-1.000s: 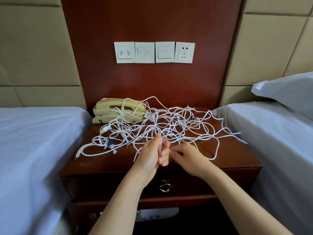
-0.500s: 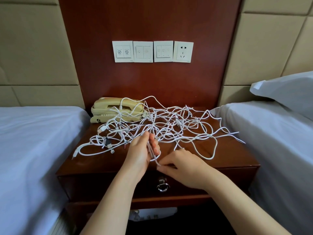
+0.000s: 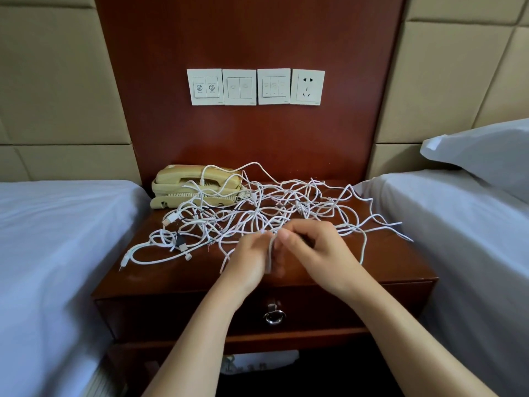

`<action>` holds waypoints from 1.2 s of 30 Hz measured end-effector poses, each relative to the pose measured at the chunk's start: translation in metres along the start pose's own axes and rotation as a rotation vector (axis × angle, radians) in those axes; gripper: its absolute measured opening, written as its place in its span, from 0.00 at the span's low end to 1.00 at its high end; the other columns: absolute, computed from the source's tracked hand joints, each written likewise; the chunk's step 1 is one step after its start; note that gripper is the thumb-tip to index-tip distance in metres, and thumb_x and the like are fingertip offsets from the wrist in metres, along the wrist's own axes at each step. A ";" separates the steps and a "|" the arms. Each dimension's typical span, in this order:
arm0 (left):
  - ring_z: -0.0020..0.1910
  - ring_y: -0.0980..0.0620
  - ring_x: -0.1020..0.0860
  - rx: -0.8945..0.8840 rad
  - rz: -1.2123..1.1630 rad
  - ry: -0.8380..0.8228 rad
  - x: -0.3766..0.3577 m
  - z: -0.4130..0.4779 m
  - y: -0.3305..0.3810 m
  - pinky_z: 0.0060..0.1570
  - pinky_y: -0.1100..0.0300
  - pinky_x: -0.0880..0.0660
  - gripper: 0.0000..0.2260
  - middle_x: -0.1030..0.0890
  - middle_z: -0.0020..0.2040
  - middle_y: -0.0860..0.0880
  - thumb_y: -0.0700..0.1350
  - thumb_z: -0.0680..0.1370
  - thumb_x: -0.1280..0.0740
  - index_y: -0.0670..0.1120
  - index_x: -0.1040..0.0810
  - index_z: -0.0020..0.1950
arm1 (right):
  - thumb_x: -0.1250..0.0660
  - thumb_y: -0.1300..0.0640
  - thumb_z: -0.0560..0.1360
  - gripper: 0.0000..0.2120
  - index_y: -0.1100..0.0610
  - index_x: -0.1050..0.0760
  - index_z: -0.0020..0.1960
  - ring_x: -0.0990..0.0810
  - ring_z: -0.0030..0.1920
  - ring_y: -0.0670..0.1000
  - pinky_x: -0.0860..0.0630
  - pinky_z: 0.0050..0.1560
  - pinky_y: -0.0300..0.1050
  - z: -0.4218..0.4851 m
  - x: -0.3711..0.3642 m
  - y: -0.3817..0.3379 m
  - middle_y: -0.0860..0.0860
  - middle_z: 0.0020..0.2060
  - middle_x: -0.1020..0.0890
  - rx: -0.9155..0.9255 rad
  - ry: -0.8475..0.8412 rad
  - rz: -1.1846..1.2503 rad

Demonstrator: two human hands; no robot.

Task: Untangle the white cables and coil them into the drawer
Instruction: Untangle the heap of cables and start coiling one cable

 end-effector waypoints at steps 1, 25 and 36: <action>0.20 0.54 0.29 0.011 -0.018 -0.044 -0.007 -0.003 0.001 0.26 0.64 0.32 0.18 0.27 0.21 0.50 0.47 0.81 0.44 0.38 0.26 0.36 | 0.40 0.58 0.80 0.14 0.61 0.25 0.37 0.20 0.30 0.53 0.25 0.41 0.49 0.001 0.002 0.004 0.55 0.27 0.20 -0.013 0.025 0.029; 0.18 0.57 0.41 0.108 -0.523 0.174 0.052 -0.015 0.023 0.20 0.65 0.42 0.20 0.40 0.20 0.53 0.45 0.83 0.48 0.47 0.41 0.30 | 0.35 0.61 0.76 0.09 0.63 0.25 0.38 0.30 0.39 0.50 0.42 0.38 0.39 0.007 0.068 0.068 0.50 0.37 0.29 -0.256 0.373 -0.500; 0.14 0.58 0.44 0.182 -0.688 0.454 0.100 -0.007 -0.011 0.17 0.70 0.45 0.20 0.42 0.17 0.55 0.46 0.83 0.49 0.47 0.42 0.31 | 0.34 0.59 0.76 0.05 0.52 0.24 0.42 0.22 0.36 0.42 0.29 0.36 0.32 0.012 0.085 0.033 0.49 0.36 0.18 -0.106 0.495 -0.275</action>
Point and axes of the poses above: each hand's wrist, its own z-axis towards the middle knuckle, its own x-axis out of the back of the hand, y = z × x, the point moved 10 cm from there along z, towards the middle knuckle
